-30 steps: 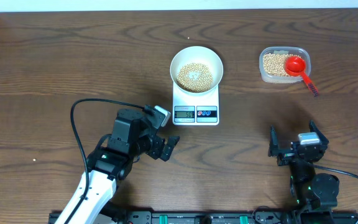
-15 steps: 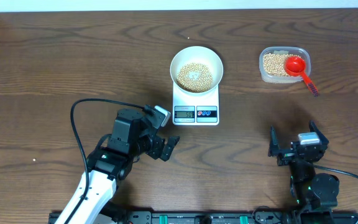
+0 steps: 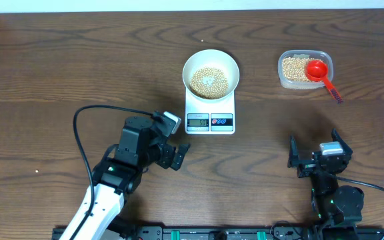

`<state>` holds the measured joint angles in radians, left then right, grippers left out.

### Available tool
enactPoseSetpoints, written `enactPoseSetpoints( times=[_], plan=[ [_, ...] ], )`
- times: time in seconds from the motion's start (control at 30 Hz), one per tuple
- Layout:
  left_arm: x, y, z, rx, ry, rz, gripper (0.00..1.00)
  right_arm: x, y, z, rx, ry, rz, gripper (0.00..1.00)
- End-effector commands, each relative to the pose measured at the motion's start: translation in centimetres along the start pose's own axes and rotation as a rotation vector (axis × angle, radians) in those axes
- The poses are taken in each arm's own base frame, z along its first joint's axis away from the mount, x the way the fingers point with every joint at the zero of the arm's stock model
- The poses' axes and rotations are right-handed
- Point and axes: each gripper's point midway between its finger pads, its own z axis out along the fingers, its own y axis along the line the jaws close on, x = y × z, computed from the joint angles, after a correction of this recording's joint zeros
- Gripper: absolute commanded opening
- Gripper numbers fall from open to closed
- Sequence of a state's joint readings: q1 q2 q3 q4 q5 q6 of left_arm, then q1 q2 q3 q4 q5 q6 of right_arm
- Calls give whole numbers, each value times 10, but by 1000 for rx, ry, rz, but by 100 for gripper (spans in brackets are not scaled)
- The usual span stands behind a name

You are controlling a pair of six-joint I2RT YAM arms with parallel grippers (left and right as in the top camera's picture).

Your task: Scoop item into bowl and weigh 50g on scale

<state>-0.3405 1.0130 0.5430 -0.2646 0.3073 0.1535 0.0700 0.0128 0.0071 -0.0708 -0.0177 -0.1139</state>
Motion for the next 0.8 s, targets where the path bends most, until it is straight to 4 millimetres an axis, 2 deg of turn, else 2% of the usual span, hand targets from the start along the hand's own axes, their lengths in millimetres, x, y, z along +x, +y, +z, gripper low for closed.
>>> enactPoseSetpoints(
  times=[0.0,0.13,0.23,0.47,0.57,0.63,0.77],
  plan=[
    [-5,18,-8,-108,-26,-5,100,0,1,0,1,0,-8,99],
    [-6,42,-15,-258,-29,-6,100,0,1,0,2,0,-8,99],
    [-11,64,-29,-386,-61,-24,100,0,1,0,2,0,-8,99],
    [-21,111,-84,-568,-217,-144,100,0,1,0,1,0,-8,99],
    [-14,121,-104,-627,-275,-176,100,0,1,0,1,0,-8,99],
    [-1,124,-114,-665,-317,-193,100,0,1,0,1,0,-8,99],
    [15,127,-127,-721,-390,-210,100,0,1,0,2,0,-8,99]
  ],
)
